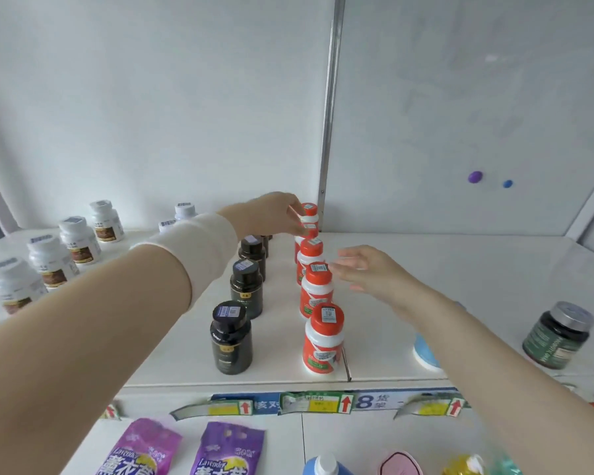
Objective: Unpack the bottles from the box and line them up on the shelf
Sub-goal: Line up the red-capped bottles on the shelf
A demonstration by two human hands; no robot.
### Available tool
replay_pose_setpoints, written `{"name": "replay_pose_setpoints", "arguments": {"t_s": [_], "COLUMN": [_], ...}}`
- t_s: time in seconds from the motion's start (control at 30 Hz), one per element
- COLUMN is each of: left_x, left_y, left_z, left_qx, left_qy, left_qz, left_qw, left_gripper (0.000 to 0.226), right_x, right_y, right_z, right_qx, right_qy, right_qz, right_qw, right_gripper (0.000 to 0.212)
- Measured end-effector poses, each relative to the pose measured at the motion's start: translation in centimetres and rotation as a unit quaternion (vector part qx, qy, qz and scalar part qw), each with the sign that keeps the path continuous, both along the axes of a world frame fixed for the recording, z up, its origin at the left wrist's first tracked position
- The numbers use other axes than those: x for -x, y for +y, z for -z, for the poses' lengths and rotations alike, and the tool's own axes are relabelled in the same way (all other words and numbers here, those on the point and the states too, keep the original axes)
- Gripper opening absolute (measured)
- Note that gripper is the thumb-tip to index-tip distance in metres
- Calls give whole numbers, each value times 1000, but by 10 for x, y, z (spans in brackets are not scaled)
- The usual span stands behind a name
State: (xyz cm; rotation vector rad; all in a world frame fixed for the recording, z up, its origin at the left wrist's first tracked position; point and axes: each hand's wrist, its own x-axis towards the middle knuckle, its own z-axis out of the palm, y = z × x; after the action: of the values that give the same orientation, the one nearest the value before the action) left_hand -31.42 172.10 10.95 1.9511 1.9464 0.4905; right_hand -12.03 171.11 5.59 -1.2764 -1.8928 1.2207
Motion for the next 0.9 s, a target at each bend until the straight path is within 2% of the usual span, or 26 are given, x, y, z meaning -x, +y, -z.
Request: {"name": "replay_pose_setpoints", "arguments": {"t_s": [0.07,0.17,0.3,0.43,0.67,0.9], "left_x": [2,7,16,37,136,285], "left_y": [-32,-89,-171,-249,-394,-561], "left_z": [-17,-29,-25,-13,6,53], "left_qx": [-33,-71,-72,-59,1,104], "left_qy": [45,175,344,462,496,462], "left_qz": [-17,-50,-79,-112,-211,-320], "left_qw": [998,981,933,878,842,820], "left_gripper": [41,36,35,33,39,42], "right_x": [-1,5,28,72,201,382], "right_y": [-16,-50,-104,-165,-272,-398], "right_z": [-23,-45,-42,-32,-18,16], "right_qx": [-73,-186,-318,-396,-457,-492], "right_qy": [-63,-168,-315,-351,-331,-304], "right_qz": [5,-16,-62,-123,-224,-340], "right_qw": [995,968,892,840,795,741], "right_gripper": [52,48,46,45,42,46]}}
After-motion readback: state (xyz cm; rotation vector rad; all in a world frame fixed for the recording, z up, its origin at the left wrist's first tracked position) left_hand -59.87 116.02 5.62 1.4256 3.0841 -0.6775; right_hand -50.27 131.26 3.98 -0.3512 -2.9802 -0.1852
